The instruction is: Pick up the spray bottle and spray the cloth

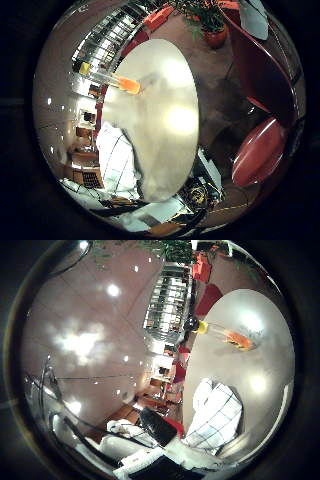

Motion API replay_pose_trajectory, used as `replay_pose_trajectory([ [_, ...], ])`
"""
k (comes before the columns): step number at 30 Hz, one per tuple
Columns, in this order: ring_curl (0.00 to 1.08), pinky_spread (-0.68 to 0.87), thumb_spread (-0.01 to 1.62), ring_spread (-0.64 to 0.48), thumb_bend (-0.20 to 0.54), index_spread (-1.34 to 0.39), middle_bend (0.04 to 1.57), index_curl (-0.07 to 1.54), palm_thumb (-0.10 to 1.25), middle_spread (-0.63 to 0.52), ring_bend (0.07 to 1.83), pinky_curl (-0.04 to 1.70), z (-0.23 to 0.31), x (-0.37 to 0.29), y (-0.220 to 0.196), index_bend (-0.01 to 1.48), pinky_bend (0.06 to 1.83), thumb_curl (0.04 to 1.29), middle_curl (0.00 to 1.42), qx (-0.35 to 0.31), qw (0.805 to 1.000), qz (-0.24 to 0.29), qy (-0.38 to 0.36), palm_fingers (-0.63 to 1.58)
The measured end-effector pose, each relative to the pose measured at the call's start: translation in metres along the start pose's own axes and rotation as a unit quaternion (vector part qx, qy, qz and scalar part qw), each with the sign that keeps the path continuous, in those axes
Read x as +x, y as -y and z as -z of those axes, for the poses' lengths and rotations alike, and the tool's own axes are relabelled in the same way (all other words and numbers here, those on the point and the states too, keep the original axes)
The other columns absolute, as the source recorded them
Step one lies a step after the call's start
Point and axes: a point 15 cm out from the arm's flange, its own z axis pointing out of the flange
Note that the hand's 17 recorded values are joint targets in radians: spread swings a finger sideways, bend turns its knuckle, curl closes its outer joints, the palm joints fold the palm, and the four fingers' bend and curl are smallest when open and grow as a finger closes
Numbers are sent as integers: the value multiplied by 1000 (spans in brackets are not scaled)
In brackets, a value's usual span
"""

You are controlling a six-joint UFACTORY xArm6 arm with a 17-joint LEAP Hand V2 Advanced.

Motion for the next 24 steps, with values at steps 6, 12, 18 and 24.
replay_pose_trajectory([
  [6, 213, 402, 1031, 232, -24, -194, 286, 257, 428, 181, 484, 243, -13, 5, 14, 150, 536, 285, 349, 20, 1000, -3, 17, 43],
  [12, 224, 408, 1037, 222, -25, -182, 283, 257, 437, 171, 478, 258, -36, 6, 27, 149, 513, 285, 346, 16, 1000, 6, 20, 63],
  [18, 232, 409, 1034, 221, -25, -179, 283, 256, 442, 171, 466, 269, -74, 0, 37, 149, 499, 288, 343, -7, 999, 19, 25, 70],
  [24, 236, 410, 1034, 223, -25, -164, 292, 255, 444, 182, 467, 274, -107, -3, 41, 148, 475, 289, 345, -29, 999, 28, 21, 88],
])
